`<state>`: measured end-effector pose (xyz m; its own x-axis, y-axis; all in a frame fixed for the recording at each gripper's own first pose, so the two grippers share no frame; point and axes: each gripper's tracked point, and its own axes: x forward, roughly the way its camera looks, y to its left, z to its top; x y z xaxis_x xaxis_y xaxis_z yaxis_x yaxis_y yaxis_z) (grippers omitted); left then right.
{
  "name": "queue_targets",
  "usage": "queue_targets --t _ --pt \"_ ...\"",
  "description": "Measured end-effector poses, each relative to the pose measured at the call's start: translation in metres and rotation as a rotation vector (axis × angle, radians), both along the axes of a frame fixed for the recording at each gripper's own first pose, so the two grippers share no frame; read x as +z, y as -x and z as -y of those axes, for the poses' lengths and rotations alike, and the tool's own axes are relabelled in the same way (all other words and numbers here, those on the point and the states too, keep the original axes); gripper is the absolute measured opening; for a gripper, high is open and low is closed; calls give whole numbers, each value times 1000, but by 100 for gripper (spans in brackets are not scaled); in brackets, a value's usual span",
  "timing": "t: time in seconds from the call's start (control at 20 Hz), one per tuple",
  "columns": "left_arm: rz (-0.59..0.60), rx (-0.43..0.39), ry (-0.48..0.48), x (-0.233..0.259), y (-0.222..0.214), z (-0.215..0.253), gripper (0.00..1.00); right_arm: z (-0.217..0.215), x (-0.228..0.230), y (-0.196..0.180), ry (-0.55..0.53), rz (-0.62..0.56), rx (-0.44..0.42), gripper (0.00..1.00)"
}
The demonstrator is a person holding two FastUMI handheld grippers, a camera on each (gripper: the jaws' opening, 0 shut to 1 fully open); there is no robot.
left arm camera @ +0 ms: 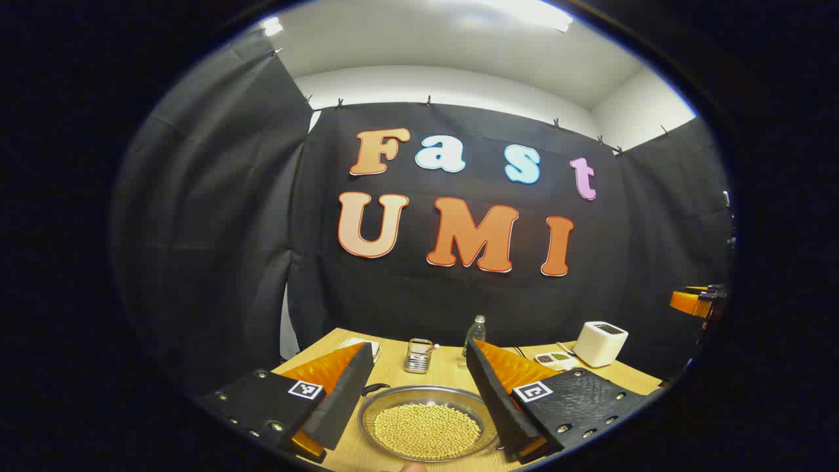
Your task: First push the handle of the pot to place it horizontally, then grasp the pot with both hands and set it on the induction cooktop.
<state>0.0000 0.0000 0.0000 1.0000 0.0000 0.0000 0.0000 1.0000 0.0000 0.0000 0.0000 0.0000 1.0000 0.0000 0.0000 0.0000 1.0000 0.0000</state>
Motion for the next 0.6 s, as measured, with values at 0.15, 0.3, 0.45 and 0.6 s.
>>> queue_targets --t 0.15,0.3,0.45,0.6 --pt "1 22 2 -1 -1 -9 89 2 1 0 -6 -2 -9 95" --pt "7 29 -25 0 -2 -12 90 2 -1 -2 -10 -10 -12 95" --pt "4 23 -25 1 -4 -10 89 -2 -2 -3 -19 -21 -2 95" --pt "1 17 -25 0 -2 -9 89 -1 -3 -4 -18 -22 0 100"
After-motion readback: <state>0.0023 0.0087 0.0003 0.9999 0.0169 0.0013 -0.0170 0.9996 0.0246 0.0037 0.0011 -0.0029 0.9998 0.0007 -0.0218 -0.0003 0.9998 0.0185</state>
